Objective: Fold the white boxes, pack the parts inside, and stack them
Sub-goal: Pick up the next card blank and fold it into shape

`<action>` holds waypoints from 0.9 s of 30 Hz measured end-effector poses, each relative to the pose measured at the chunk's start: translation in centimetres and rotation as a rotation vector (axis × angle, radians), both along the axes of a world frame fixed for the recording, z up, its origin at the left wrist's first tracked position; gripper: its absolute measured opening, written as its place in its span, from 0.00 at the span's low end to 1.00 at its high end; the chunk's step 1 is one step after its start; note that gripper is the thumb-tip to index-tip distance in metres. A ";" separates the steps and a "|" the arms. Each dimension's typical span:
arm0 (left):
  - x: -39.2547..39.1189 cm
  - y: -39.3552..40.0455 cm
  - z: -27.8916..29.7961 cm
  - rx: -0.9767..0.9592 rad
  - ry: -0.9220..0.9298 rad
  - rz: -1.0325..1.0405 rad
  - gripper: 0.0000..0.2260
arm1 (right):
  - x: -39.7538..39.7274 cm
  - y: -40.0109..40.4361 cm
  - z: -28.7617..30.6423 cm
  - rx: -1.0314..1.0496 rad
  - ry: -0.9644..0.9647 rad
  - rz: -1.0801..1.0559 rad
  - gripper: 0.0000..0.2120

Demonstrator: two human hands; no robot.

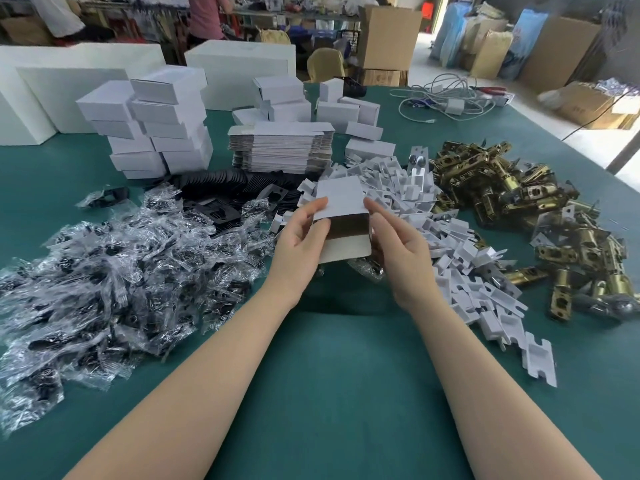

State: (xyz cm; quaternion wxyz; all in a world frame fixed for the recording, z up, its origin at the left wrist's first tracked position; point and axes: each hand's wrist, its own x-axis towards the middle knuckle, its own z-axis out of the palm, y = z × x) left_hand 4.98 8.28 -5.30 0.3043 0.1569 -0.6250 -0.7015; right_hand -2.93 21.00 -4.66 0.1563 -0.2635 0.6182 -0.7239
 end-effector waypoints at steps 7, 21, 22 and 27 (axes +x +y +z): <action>0.7 -2.7 1.1 0.354 -0.049 -0.377 0.20 | -0.9 1.1 0.2 -0.030 -0.113 0.189 0.12; 0.8 -2.4 -0.1 0.010 -0.103 -0.206 0.14 | -0.9 1.3 0.1 0.207 0.179 -0.149 0.12; 0.7 -2.1 -0.1 -0.030 -0.095 -0.177 0.13 | -0.9 1.2 0.1 0.209 0.211 -0.185 0.11; 0.1 -1.5 -0.4 -0.213 -0.054 -0.035 0.14 | -0.8 0.9 -0.2 0.206 0.312 -0.271 0.10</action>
